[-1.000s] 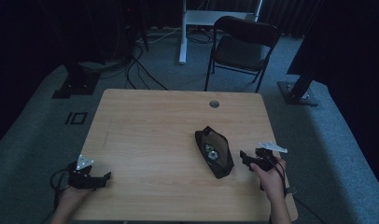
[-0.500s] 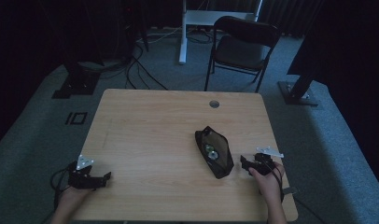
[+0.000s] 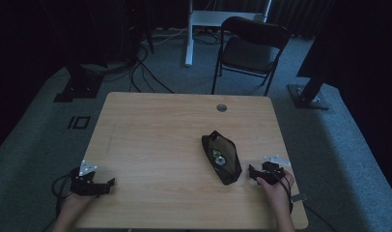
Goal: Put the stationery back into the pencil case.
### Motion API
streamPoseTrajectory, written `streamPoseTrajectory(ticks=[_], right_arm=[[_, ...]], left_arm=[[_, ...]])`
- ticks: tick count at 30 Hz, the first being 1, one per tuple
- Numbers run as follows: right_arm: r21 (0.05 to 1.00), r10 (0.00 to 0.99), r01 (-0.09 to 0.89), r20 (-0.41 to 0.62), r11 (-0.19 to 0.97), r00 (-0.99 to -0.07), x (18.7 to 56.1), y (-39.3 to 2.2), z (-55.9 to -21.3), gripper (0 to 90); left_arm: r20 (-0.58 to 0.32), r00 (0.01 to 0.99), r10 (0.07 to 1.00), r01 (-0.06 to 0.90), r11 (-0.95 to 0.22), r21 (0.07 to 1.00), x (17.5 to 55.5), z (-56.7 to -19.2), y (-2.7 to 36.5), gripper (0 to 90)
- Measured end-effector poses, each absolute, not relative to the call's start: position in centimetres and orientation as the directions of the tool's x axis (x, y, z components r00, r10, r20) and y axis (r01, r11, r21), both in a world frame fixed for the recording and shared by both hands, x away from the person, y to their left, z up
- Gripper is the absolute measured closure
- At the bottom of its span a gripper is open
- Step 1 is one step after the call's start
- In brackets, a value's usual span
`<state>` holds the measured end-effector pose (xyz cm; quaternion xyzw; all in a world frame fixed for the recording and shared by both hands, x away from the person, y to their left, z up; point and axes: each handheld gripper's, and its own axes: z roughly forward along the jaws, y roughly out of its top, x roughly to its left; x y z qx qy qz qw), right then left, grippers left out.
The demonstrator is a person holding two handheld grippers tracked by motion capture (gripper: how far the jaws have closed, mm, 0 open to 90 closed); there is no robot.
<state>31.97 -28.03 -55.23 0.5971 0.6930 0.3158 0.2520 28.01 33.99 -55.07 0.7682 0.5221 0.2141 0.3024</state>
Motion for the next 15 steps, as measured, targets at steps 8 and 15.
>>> streamPoseTrajectory(ticks=[8,15], right_arm=[[0.732,0.986,0.673,0.010,0.104,-0.164,32.03,-27.82,-55.28,15.0],[0.729,0.987,0.677,0.010,0.104,-0.161,32.11,-27.82,-55.30,13.0]], left_arm=[[0.013,0.363,0.932,0.673,-0.272,0.688,28.01,-55.07,33.99,0.0],[0.013,0.363,0.932,0.673,-0.272,0.688,28.01,-55.07,33.99,0.0]])
